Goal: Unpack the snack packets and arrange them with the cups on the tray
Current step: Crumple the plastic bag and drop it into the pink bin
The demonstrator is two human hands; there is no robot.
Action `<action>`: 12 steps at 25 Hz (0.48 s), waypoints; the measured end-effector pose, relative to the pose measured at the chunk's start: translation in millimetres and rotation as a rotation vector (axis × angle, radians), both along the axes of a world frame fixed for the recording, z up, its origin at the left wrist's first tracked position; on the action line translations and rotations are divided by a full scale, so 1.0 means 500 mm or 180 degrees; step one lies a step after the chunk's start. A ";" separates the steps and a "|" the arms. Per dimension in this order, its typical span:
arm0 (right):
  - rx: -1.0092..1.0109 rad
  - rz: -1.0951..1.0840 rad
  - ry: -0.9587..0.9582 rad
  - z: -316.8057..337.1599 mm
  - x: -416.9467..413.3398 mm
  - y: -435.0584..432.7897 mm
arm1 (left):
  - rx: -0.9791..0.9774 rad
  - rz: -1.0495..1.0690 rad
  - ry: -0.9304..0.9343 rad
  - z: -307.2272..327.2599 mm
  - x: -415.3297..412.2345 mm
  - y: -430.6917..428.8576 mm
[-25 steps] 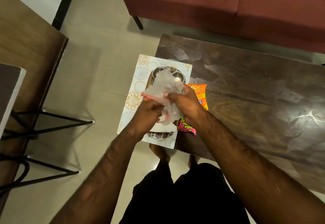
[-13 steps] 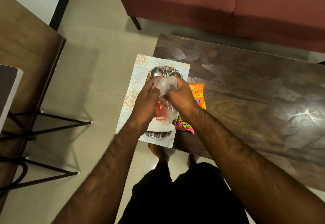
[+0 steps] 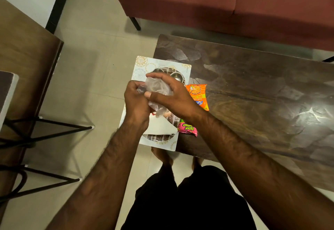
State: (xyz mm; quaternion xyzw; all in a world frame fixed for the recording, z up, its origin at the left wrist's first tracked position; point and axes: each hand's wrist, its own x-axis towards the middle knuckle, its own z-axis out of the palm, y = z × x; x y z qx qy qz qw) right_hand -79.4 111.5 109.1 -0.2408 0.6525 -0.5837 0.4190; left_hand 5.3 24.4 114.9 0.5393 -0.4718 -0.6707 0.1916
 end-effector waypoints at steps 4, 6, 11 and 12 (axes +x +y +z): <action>0.0465 -0.0585 0.0714 0.000 -0.018 -0.003 | 0.0767 -0.0131 0.0704 0.018 -0.005 0.036; 0.0608 -0.0648 0.0963 0.001 -0.031 0.010 | 0.0813 -0.0511 0.0856 0.028 -0.002 0.051; 0.0512 -0.0673 0.1196 0.026 -0.059 0.050 | 0.0307 -0.1222 0.0616 0.047 -0.019 0.092; 0.0513 -0.0702 0.1192 0.033 -0.065 0.060 | 0.0216 -0.1234 0.0570 0.054 -0.027 0.099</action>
